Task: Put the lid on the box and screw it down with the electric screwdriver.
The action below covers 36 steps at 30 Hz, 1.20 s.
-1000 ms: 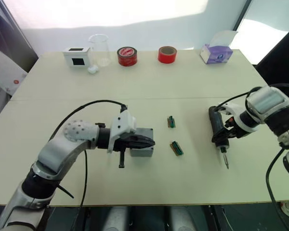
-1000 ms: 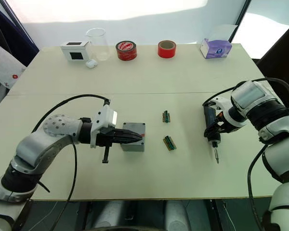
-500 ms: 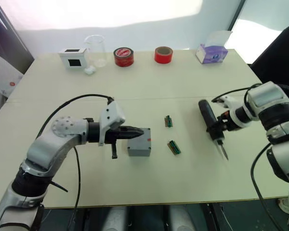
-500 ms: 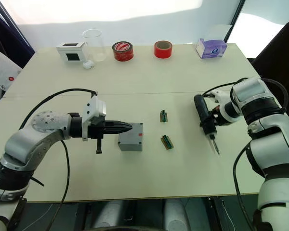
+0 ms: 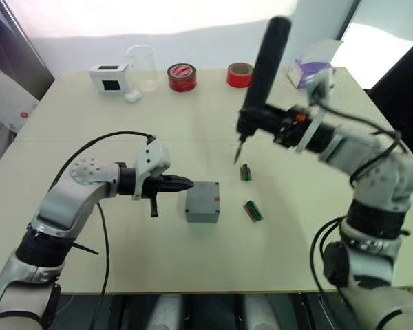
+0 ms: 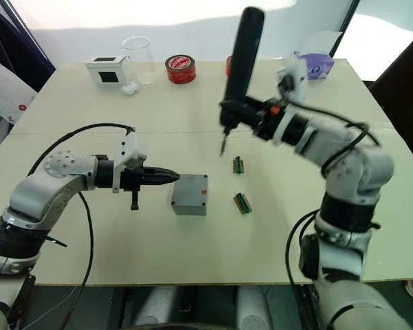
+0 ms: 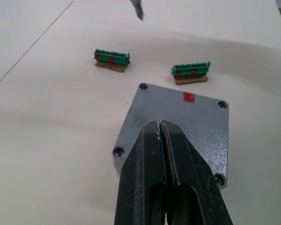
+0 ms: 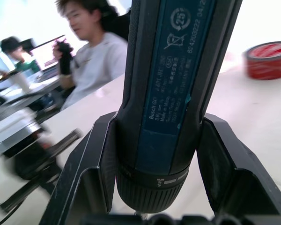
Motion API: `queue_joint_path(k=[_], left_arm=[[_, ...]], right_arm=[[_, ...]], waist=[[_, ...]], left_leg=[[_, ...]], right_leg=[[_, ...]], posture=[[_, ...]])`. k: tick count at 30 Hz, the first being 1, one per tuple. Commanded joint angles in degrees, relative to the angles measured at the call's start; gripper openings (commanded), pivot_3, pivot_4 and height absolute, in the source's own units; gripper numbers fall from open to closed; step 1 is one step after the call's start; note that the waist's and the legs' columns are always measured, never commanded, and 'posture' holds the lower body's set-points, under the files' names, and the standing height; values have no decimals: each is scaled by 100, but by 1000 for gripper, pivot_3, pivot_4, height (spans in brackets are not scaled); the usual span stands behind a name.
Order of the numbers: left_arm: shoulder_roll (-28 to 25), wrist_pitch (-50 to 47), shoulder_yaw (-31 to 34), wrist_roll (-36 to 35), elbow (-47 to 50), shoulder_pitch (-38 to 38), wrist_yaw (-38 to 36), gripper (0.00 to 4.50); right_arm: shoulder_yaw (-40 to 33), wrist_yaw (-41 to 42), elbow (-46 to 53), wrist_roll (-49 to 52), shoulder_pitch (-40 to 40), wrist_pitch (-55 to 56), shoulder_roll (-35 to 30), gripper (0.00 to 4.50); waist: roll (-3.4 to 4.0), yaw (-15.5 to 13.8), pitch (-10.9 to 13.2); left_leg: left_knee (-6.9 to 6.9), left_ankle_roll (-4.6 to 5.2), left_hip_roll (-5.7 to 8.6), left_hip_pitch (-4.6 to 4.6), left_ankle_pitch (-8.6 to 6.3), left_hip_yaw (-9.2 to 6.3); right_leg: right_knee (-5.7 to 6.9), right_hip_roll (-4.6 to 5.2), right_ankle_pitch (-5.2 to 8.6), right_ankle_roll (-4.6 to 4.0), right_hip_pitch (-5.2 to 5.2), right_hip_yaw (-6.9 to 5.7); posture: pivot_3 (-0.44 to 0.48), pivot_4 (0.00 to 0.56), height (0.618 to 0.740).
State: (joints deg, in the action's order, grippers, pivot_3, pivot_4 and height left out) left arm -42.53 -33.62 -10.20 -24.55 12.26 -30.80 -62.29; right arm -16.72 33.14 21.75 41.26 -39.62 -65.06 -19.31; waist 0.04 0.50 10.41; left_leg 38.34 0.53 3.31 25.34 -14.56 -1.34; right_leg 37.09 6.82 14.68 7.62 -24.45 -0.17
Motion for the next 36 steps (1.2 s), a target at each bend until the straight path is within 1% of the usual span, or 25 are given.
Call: queue_joint_path(k=[1,3,7,12,20,28,36], left_arm=[[56,162,-119,164,-39,-227,-113,0],[129,264,-260,300,-144,-302,-148,0],[320,396,-476,527,-325,-414,-162,0],[334,721,-810,976,-575,-305,-236,0],[460,784,-726,1037,-660,-213,-213,0],[452,729,-607,980,-522,-79,-176,0],[464,615,-613,955,-379,-1,-129,0]], right_arm=[[131,-230,654,146,260,548,214,1851],[348,-253,760,85,461,811,318,1851],[735,-229,776,-171,750,1356,262,1851],[1106,-252,584,-526,909,1892,193,1851],[1366,-305,394,-808,1042,2292,174,1851],[1616,-134,267,-1028,1303,2580,-40,1851],[1708,-57,86,-1180,1350,2887,-123,1851]], waist=[[-1,9,0],[0,31,0],[0,44,0],[0,40,-1],[-2,28,-2],[-2,33,-5],[-4,25,-8]], left_leg=[[0,5,0,-1,-2,-1],[0,4,-1,-2,-1,-2],[-1,-3,-2,-5,3,0],[-1,-4,-3,-5,4,-1],[0,-5,-3,-8,5,-1],[-1,-4,-4,-14,5,-1],[-1,10,-4,-27,-3,-1]], right_leg=[[1,-1,0,0,0,-1],[2,-2,0,0,0,0],[4,-4,0,0,0,0],[4,-6,0,0,-1,-1],[5,-6,0,0,2,0],[6,-6,0,0,5,0],[5,-6,0,0,20,0]], posture=[[0,150,740],[0,150,740],[0,150,740],[0,150,740],[0,150,740],[0,150,740],[0,150,740]])
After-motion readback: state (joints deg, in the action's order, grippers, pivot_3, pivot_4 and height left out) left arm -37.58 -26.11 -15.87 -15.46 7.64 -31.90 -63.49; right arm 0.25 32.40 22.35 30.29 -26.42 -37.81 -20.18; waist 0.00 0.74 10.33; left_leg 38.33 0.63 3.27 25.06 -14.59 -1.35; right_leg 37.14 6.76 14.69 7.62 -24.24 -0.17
